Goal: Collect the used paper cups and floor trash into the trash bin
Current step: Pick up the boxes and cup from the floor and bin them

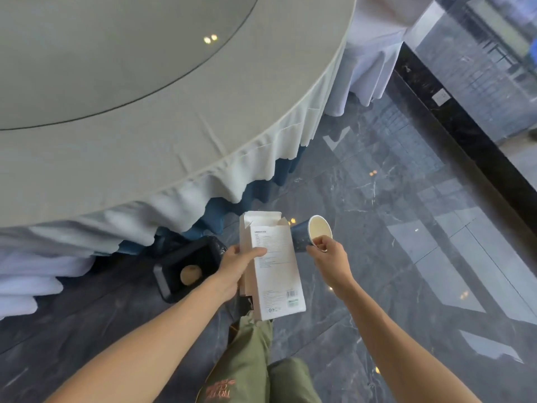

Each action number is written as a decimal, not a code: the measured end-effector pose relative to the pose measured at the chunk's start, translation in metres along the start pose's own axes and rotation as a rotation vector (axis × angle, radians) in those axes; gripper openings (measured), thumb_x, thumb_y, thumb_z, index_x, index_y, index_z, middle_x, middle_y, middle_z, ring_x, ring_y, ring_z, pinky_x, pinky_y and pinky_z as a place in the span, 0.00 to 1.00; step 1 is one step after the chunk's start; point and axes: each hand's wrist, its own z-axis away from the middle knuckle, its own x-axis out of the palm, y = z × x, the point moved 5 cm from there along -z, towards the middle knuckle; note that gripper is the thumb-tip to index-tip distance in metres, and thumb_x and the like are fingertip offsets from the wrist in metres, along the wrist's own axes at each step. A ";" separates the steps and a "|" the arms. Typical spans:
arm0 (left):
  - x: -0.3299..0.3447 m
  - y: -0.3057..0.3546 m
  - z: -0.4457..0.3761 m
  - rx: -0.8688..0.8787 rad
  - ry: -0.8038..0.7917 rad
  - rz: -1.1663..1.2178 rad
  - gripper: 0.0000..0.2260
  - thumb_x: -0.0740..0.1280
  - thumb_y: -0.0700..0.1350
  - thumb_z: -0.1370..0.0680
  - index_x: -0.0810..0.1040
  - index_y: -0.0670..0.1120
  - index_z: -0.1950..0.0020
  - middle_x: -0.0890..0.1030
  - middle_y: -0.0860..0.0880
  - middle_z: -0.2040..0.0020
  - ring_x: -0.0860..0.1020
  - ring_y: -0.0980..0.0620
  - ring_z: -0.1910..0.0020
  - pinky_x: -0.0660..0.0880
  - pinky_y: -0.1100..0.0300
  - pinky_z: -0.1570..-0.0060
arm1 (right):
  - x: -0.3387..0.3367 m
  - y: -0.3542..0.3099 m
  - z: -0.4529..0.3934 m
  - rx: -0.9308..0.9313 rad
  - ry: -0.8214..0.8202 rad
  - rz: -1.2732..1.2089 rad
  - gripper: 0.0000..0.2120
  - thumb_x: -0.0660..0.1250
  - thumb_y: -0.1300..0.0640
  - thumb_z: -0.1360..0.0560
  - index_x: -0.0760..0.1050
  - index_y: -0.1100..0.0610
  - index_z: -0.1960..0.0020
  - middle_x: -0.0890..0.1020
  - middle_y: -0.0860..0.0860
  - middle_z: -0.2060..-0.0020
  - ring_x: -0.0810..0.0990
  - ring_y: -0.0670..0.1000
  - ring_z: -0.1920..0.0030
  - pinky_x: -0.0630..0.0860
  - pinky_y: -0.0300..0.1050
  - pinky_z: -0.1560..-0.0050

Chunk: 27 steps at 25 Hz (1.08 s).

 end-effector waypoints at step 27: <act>-0.390 -0.197 0.013 -0.136 0.089 0.031 0.35 0.77 0.62 0.35 0.79 0.47 0.33 0.89 0.43 0.46 0.86 0.39 0.45 0.80 0.46 0.50 | 0.379 0.017 0.113 0.079 -0.064 0.155 0.10 0.63 0.59 0.22 0.81 0.63 0.55 0.84 0.61 0.59 0.81 0.62 0.57 0.75 0.49 0.62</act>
